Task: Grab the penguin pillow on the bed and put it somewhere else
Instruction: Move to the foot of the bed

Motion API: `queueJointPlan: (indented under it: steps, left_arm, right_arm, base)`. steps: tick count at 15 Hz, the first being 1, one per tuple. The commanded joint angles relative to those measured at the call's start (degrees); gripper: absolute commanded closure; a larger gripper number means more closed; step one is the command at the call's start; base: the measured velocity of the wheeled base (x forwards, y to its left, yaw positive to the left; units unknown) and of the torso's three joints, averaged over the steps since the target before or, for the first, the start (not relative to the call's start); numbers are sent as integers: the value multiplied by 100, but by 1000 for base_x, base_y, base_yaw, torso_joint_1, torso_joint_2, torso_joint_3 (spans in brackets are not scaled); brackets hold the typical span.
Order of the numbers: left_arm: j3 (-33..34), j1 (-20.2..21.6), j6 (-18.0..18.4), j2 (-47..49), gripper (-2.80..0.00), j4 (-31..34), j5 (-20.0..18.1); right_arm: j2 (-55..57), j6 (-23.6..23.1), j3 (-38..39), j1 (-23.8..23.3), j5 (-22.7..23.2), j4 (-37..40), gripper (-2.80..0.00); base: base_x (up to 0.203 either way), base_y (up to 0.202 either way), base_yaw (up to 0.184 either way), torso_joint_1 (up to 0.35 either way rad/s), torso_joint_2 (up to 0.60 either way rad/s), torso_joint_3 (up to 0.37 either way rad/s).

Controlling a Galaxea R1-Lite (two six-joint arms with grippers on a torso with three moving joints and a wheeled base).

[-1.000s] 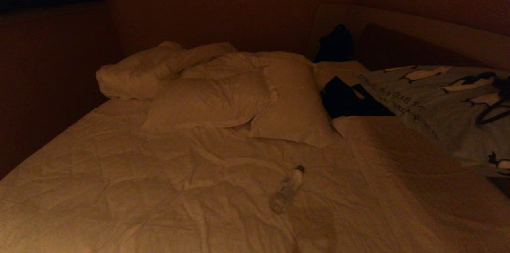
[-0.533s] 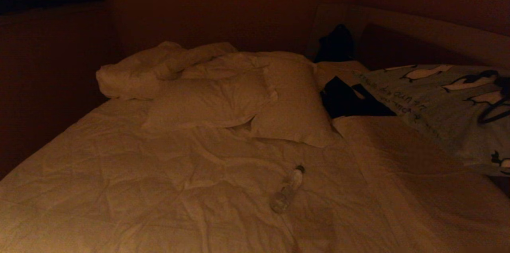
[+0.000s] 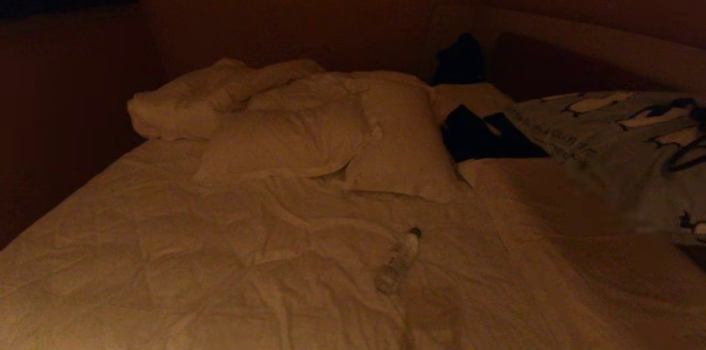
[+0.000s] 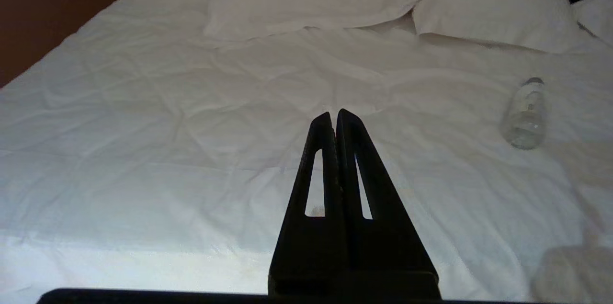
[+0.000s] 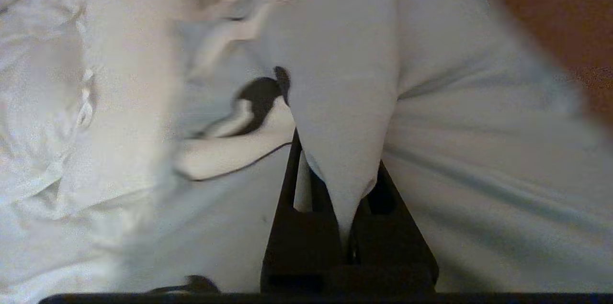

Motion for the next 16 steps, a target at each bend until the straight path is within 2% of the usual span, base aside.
queueJointPlan:
  steps: [1,16]
  left_arm:
    - [0,1,0,2,0,1,6]
    - [0,1,-9,2,0,1,9]
  right_arm:
    - [12,4,10,5,16,-15,0]
    - [30,1,36,4,16,-20,0]
  base:
    - [0,182,-3,0,4,3]
    - [0,196,0,3,2,2]
